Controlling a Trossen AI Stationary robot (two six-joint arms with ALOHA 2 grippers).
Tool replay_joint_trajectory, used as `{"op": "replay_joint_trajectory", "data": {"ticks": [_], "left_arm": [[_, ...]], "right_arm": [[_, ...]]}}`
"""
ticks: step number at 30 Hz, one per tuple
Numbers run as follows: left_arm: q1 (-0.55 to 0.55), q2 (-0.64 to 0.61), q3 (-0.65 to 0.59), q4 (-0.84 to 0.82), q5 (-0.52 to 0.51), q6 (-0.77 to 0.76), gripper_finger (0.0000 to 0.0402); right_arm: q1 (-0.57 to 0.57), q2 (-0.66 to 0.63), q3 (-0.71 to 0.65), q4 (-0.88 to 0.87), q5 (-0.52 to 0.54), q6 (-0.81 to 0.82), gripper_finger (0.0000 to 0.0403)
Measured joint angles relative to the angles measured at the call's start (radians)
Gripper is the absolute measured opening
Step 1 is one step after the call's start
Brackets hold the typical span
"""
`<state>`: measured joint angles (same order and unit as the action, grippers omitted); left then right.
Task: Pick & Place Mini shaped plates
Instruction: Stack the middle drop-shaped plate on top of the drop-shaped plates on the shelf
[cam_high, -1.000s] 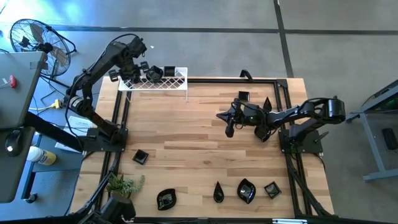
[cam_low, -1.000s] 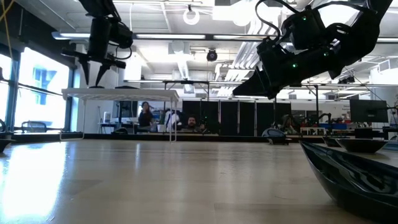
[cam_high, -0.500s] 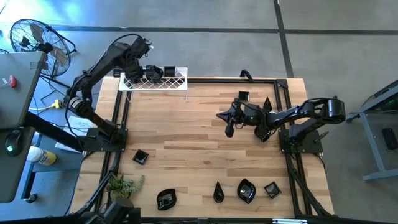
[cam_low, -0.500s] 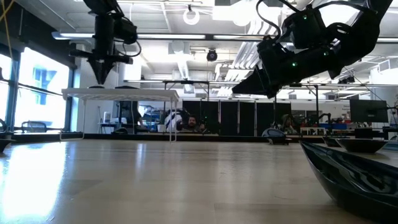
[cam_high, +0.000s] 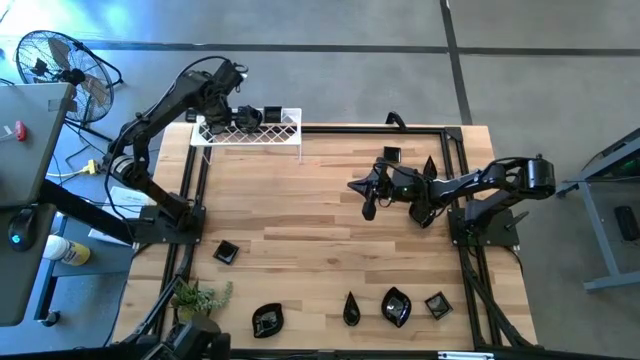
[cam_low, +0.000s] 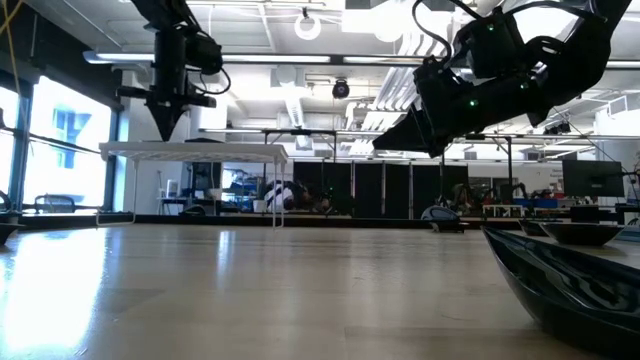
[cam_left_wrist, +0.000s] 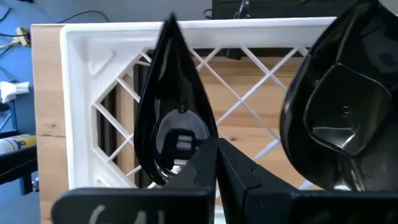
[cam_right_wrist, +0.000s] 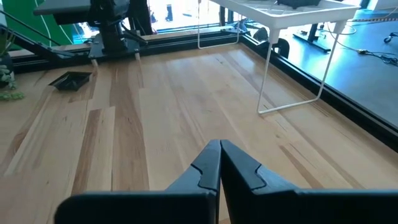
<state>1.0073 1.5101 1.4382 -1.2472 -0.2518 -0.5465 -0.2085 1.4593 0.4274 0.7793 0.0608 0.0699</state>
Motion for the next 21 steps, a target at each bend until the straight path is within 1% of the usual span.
{"op": "replay_joint_trajectory", "data": {"ticks": [17,21], "left_arm": [[0.0,0.0,-0.001,0.018,-0.016,0.002,0.0001],[0.0,0.0,-0.001,0.019,-0.034,0.001,0.0001]], "right_arm": [[0.0,0.0,0.0,-0.004,0.0,0.0,0.0006],[0.0,0.0,0.0,-0.004,-0.001,0.0,0.0003]]}}
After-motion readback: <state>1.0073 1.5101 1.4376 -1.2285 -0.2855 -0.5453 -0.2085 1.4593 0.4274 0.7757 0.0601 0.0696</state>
